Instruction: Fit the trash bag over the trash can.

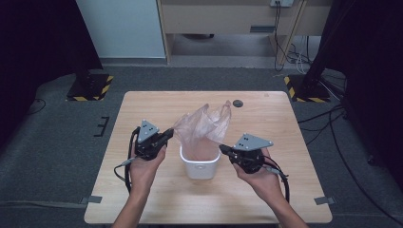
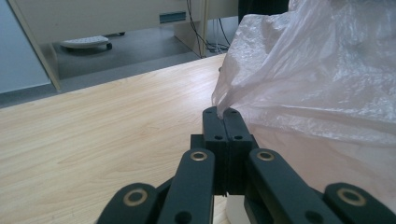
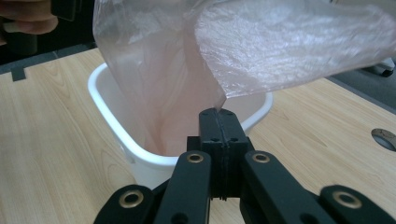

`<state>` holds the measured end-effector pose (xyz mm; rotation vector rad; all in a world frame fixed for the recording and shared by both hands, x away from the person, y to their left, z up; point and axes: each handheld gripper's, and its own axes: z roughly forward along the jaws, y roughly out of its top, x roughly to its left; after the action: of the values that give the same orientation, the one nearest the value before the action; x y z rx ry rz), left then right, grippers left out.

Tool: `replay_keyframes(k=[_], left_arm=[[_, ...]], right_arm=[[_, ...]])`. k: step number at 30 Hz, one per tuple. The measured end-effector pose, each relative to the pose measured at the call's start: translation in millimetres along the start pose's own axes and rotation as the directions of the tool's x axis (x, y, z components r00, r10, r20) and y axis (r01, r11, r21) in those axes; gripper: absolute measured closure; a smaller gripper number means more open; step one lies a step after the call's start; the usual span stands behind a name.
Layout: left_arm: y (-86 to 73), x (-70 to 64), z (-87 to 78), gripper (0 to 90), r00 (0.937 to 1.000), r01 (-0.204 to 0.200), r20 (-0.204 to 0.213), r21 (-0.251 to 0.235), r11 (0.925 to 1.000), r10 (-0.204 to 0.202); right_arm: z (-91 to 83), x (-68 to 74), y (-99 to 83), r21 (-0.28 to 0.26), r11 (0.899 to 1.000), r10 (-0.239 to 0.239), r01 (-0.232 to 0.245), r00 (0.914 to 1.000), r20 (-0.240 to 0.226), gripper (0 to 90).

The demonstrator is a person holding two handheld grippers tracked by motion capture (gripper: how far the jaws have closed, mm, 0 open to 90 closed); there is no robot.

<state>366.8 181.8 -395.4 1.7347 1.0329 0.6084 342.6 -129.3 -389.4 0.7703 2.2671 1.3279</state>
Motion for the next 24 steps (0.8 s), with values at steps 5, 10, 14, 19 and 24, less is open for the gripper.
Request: replay_keyframes(k=[5,10,14,19,24], left_arm=[[-1.1,-0.1,-2.3,90.0,0.9998,-0.016,0.012,-0.004,0.9999,0.016],[-0.9,-6.1,-1.8,90.0,0.9989,-0.039,0.027,-0.014,0.9991,0.039],[-2.5,-7.8,-1.7,90.0,0.998,-0.056,0.027,-0.012,0.9983,0.057],[-3.9,-8.0,-1.9,90.0,0.9973,-0.068,0.027,-0.016,0.9976,0.068],[-3.2,-8.8,-2.0,90.0,0.9953,-0.093,0.027,-0.016,0.9956,0.093]], right_arm=[[-5.0,4.1,-3.2,0.01,1.0,-0.026,0.026,0.9996,-0.011,90.0],[-2.3,0.8,-1.5,-0.014,1.0,-0.02,0.019,0.9996,-0.02,90.0],[4.6,-3.7,-0.6,-0.015,1.0,-0.004,0.004,0.9997,-0.025,90.0],[11.5,-5.9,0.1,-0.014,1.0,0.005,-0.006,0.9994,-0.034,87.9],[17.3,-7.6,3.5,-0.017,1.0,0.017,-0.017,0.9991,-0.038,81.7]])
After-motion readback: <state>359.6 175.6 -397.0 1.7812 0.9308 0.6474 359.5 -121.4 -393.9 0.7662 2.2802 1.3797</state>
